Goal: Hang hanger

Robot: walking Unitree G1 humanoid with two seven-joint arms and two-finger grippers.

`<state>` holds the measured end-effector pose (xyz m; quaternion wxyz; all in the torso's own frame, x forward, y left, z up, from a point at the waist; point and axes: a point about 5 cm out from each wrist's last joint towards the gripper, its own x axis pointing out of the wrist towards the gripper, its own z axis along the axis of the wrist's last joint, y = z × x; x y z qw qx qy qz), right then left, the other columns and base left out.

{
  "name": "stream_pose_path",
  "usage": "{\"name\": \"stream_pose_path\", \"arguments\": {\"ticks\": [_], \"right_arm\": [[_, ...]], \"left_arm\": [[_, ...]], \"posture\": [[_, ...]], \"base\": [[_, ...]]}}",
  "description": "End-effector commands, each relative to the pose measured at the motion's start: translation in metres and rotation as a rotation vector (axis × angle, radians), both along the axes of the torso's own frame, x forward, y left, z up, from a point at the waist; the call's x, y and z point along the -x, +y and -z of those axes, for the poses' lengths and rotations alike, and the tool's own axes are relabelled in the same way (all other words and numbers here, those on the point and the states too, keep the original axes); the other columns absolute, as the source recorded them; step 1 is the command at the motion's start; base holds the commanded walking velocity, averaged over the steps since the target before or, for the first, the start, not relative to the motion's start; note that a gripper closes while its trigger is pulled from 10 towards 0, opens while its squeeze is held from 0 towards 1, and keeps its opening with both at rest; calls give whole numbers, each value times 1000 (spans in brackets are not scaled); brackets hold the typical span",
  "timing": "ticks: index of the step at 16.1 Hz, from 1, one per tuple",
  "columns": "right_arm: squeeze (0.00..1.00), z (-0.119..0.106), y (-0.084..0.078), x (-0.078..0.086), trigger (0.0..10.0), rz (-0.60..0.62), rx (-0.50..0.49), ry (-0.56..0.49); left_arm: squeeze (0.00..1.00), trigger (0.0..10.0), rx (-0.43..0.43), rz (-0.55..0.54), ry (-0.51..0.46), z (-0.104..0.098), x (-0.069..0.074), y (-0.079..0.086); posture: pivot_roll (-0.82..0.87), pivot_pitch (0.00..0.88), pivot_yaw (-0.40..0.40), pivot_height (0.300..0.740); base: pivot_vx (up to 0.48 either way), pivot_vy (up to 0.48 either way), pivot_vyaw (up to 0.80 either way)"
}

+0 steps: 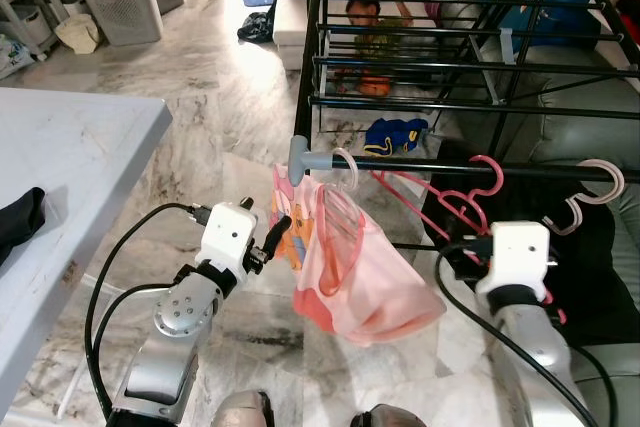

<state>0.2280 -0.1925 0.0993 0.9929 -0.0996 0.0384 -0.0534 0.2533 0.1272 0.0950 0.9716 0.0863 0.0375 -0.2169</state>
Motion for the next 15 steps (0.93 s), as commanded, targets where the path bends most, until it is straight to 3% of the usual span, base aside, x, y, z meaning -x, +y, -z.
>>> {"name": "stream_pose_path", "arguments": {"ticks": [1, 12, 14, 15], "right_arm": [[0, 5, 0, 0, 10000, 10, -7, 13], [0, 9, 2, -6, 10000, 17, -14, 21], [0, 11, 5, -13, 10000, 14, -10, 17], [0, 10, 8, -25, 10000, 27, -34, 2]], "left_arm": [[0, 10000, -15, 15, 5, 2, 0, -1], [0, 10000, -24, 50, 23, 5, -1, -3], [0, 10000, -43, 66, 18, 7, -4, -4], [0, 10000, -49, 60, -8, 1, -13, -7]], "posture": [[-20, 24, 13, 740], [-14, 25, 20, 740], [-2, 0, 26, 740], [17, 0, 31, 740]], "base": [[-300, 0, 0], [-355, 0, 0], [0, 0, 0], [0, 0, 0]]}}
